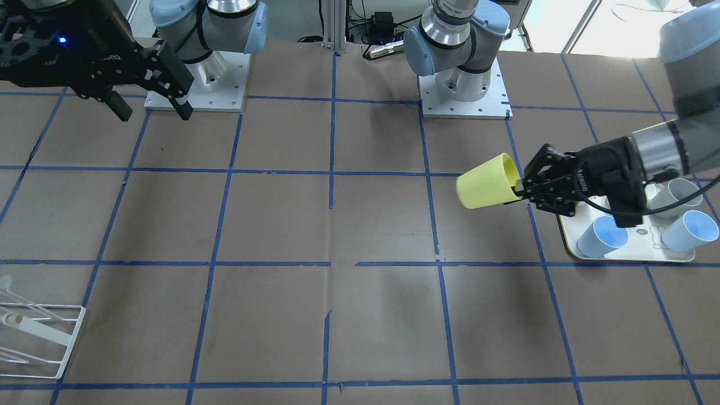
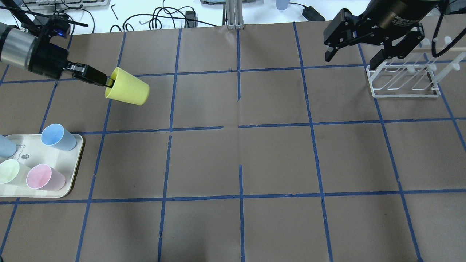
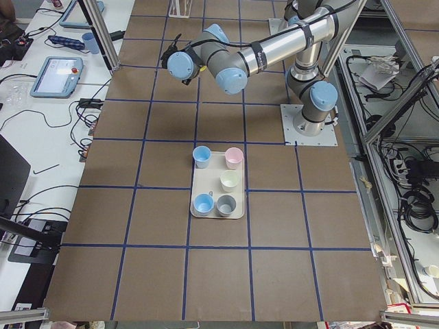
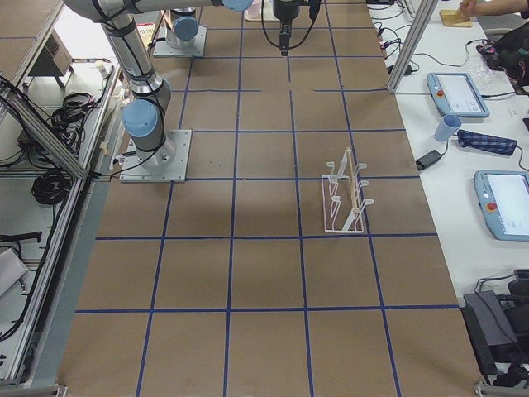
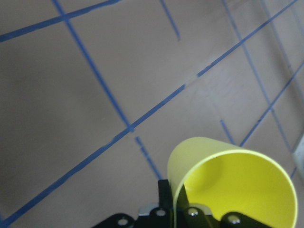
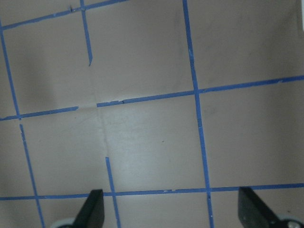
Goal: Transfer IKEA cup to right arm and place on rack
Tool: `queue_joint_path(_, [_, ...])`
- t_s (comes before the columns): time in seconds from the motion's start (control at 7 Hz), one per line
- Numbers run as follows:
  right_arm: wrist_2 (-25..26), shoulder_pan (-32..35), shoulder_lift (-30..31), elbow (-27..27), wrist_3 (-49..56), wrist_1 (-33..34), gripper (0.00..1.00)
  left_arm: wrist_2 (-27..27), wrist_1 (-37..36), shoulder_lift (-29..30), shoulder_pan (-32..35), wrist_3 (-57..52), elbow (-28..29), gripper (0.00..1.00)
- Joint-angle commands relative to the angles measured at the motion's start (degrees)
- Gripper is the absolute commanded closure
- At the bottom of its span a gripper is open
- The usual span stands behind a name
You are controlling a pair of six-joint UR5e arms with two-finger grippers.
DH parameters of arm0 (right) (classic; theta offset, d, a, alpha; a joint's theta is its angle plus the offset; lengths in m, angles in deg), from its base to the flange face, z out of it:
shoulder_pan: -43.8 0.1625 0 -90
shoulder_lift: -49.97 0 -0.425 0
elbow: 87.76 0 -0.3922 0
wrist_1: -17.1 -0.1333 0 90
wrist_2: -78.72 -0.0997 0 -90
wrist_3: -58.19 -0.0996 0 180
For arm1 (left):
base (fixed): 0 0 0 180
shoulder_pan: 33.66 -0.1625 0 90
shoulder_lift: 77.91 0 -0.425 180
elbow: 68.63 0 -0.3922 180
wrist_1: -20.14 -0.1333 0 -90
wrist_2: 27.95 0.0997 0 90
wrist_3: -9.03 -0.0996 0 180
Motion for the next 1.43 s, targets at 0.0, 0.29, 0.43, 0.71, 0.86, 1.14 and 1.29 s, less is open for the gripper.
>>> queue_joint_path(0.0, [-10.5,-7.8,0.0,1.9,0.9,-8.8,0.00,-19.7,0.2,-2.1,6.8,1.5,-8.8,1.00])
queue_joint_path(0.29, [-18.8,-13.0,-0.1,1.9,0.9,-14.6,0.00,-37.8,0.0,-3.1,14.2,1.4,-15.3,1.00])
queue_joint_path(0.43, [-24.1,-15.4,-0.1,1.9,1.6,-19.3,0.00,-45.5,-0.5,-3.0,17.4,0.8,-18.0,1.00])
queue_joint_path(0.71, [-34.3,-16.2,0.0,1.3,2.1,-27.5,0.00,-58.8,-1.7,-1.0,26.0,-2.6,-19.9,1.00])
queue_joint_path(0.86, [-37.7,-16.2,0.2,1.2,2.2,-30.1,0.00,-64.9,-6.0,-0.6,30.4,-2.5,-20.9,1.00])
queue_joint_path(1.14, [-38.9,-15.7,0.1,1.2,2.1,-33.9,0.00,-73.6,-6.6,0.0,36.4,-2.5,-21.0,1.00])
queue_joint_path(1.29, [-40.2,-16.1,-0.5,1.2,1.6,-35.4,0.00,-75.5,-7.4,0.3,37.9,-2.8,-21.1,1.00])
